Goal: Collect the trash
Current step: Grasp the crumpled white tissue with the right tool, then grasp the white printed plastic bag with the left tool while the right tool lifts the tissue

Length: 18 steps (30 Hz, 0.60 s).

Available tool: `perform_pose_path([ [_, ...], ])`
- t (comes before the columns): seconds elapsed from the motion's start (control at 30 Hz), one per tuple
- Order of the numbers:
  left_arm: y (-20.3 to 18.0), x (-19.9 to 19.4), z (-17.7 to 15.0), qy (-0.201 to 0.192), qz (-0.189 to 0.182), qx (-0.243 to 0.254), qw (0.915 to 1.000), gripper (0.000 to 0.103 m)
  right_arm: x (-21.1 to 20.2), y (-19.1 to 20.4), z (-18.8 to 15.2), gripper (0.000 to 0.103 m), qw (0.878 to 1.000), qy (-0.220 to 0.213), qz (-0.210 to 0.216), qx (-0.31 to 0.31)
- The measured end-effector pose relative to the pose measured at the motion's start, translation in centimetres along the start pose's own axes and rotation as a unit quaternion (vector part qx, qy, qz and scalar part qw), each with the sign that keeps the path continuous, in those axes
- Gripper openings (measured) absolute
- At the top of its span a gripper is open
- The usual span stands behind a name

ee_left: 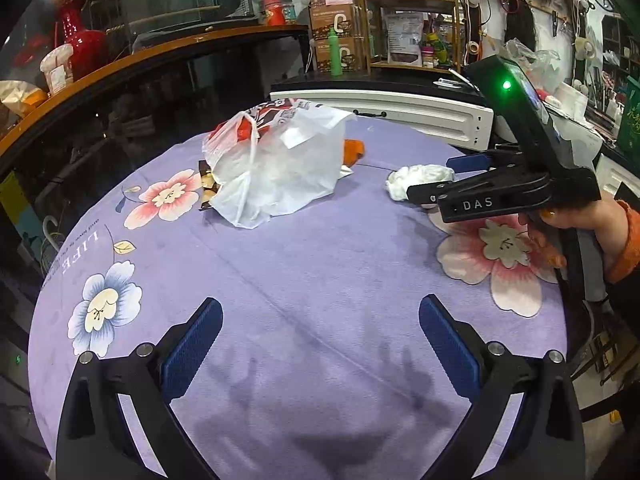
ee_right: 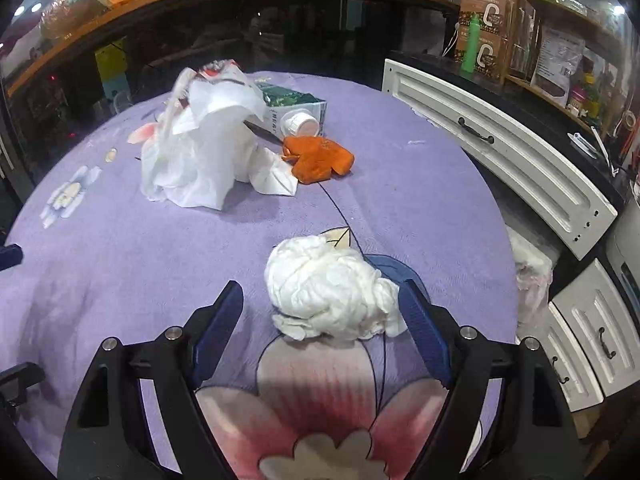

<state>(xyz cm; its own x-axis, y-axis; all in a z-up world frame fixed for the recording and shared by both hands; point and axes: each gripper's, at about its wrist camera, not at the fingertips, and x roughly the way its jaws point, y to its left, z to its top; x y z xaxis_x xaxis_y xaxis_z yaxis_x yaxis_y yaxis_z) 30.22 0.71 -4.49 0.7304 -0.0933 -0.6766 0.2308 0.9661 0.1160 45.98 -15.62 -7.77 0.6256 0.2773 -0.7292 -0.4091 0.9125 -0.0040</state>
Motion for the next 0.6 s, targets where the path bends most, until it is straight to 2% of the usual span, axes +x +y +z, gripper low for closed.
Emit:
perform_pose_path([
  [0.1, 0.6, 0.7, 0.3, 0.005, -0.002, -0.008, 1.0, 0.097, 0.9, 0.1, 0.1, 0.075, 1.0, 0.008, -0.01, -0.006],
  [0.17, 1.1, 1.3, 0.6, 0.007, -0.005, -0.02, 0.9998, 0.097, 1.1, 0.0, 0.0, 0.061, 1.0, 0.01, -0.021, -0.009],
  [0.23, 1.6, 2.0, 1.1, 0.008, -0.006, -0.036, 0.9993, 0.097, 1.1, -0.2, -0.2, 0.051, 0.999, 0.007, -0.031, -0.008],
  [0.33, 1.9, 2.7, 2.2, -0.003, -0.003, -0.054, 0.9985, 0.097, 0.6, -0.9, -0.4, 0.036, 1.0, 0.0, -0.017, 0.005],
  [0.5, 1.2, 4.0, 4.6, -0.027, 0.009, -0.067, 0.9974, 0.097, -1.4, -1.7, -0.9, 0.032, 0.999, -0.031, -0.013, 0.033],
  [0.6, 0.1, 5.1, 6.4, -0.038, 0.038, -0.064, 0.9965, 0.097, -2.7, -1.9, -1.3, 0.032, 0.998, -0.045, -0.02, 0.043],
])
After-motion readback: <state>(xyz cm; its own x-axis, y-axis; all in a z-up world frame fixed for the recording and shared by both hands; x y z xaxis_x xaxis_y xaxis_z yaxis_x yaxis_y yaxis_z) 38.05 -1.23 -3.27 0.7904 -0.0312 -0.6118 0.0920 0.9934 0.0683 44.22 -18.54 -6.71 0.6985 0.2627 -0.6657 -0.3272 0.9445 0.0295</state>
